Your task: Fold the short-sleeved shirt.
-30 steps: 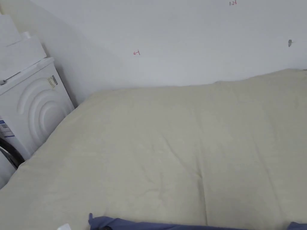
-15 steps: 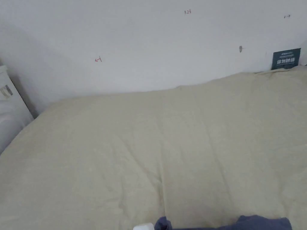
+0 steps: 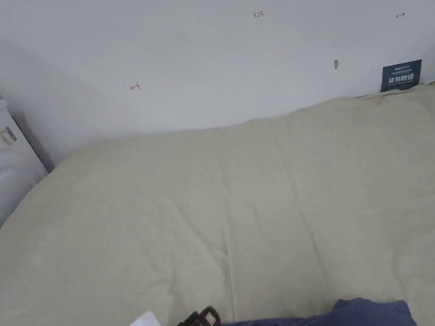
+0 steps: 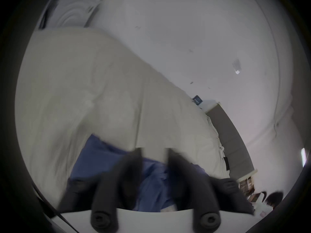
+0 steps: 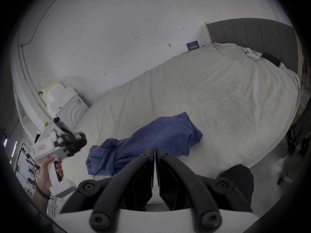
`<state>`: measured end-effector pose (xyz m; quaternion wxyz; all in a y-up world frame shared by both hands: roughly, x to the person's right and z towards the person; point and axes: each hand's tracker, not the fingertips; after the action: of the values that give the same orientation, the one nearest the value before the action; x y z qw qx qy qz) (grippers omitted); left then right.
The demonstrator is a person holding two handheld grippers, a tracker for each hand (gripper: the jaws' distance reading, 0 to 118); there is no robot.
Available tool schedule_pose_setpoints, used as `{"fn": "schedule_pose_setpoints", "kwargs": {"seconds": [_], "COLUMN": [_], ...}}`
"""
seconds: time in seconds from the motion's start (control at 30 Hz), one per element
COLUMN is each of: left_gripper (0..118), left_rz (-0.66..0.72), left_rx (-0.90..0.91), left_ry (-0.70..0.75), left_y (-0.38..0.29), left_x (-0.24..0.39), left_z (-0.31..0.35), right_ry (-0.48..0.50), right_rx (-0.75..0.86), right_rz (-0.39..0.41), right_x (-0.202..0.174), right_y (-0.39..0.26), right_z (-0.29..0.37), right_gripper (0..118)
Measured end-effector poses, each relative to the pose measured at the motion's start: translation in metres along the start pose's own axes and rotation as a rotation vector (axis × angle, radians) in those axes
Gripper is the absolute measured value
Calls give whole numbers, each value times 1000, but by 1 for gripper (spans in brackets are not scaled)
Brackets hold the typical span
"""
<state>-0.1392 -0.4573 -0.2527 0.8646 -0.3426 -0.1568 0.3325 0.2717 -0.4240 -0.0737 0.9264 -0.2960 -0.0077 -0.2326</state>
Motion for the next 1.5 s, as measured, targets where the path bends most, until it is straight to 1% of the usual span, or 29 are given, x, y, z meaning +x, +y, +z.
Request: {"fn": "schedule_pose_setpoints", "kwargs": {"seconds": [0.03,0.1,0.17,0.23,0.27,0.3,0.33,0.5,0.57,0.63,0.67,0.7,0.73,0.77,0.8,0.83,0.87,0.9,1.0,1.1,1.17,1.2,1.23,1.27,1.3,1.33,1.4,1.43,1.5], "left_gripper": [14,14,14,14,14,8,8,8,9,9,11,19,31,49,73,84,91,91,91,89,87,81,76,66,39,22,19,19,17], "left_rz": [24,35,125,136,116,101,91,74,81,-50,-92,-102,-94,-84,-72,-49,-14,18,142,273,295,327,352,342,328,329,417,428,324], "left_rx": [-51,-185,-307,-384,-397,-342,-284,-329,-323,-185,-163,-147,-125,-117,-110,-102,-88,-89,-104,-150,-80,-115,-162,-162,-163,-150,-117,-110,-90], "left_ry": [50,-31,-93,-156,-102,-68,-125,-98,-78,-154,-170,-153,-141,-134,-119,-86,-52,-40,-35,-80,-200,-237,-220,-193,-173,-139,-166,-167,-101], "left_y": [-10,-30,-56,-77,-86,-91,-89,-78,-63,-45,-31,-21,-11,-1,6,11,13,15,8,-8,-17,-19,-25,-30,-32,-34,-36,-34,-24], "left_x": [-6,-14,-13,-14,-15,-16,-17,-9,4,6,1,-5,-15,-27,-38,-54,-68,-79,-111,-129,-124,-120,-113,-111,-110,-112,-112,-110,-107], "left_z": [-14,-39,-70,-98,-109,-112,-107,-98,-78,-47,-32,-17,-4,6,12,18,23,24,15,-10,-14,-20,-27,-33,-38,-39,-33,-30,-17], "right_ry": [1,-5,-17,-26,-29,-34,-40,-40,-30,-21,-13,-5,1,3,4,6,10,14,17,12,13,13,11,10,8,6,-2,1,1], "right_rx": [-2,-7,-5,-2,1,0,3,6,7,19,17,12,8,6,1,-2,-2,-5,-18,-32,-35,-33,-33,-32,-33,-34,-30,-30,-29], "right_rz": [2,14,20,14,10,9,12,-2,8,22,24,26,28,31,34,36,35,31,22,27,29,28,28,29,31,34,34,30,14], "right_x": [-1,1,1,3,5,5,5,7,3,-1,-2,-2,-3,-5,-6,-7,-8,-8,-8,-8,-10,-10,-10,-11,-11,-11,-11,-10,-8], "right_y": [0,0,1,2,2,3,3,2,5,6,6,7,6,5,4,3,1,0,-4,-5,-4,-3,-2,-1,0,0,0,1,1], "right_z": [0,0,3,5,7,8,10,8,10,11,9,7,5,3,3,3,3,2,-1,-3,-2,-2,-2,-2,-2,-2,0,1,0], "right_gripper": [2,2,2,2,2,2,2,2,2,2,2,2,2,2,2,2,2,2,2,2,2,2,2,2,2,2,3,3,3]}}
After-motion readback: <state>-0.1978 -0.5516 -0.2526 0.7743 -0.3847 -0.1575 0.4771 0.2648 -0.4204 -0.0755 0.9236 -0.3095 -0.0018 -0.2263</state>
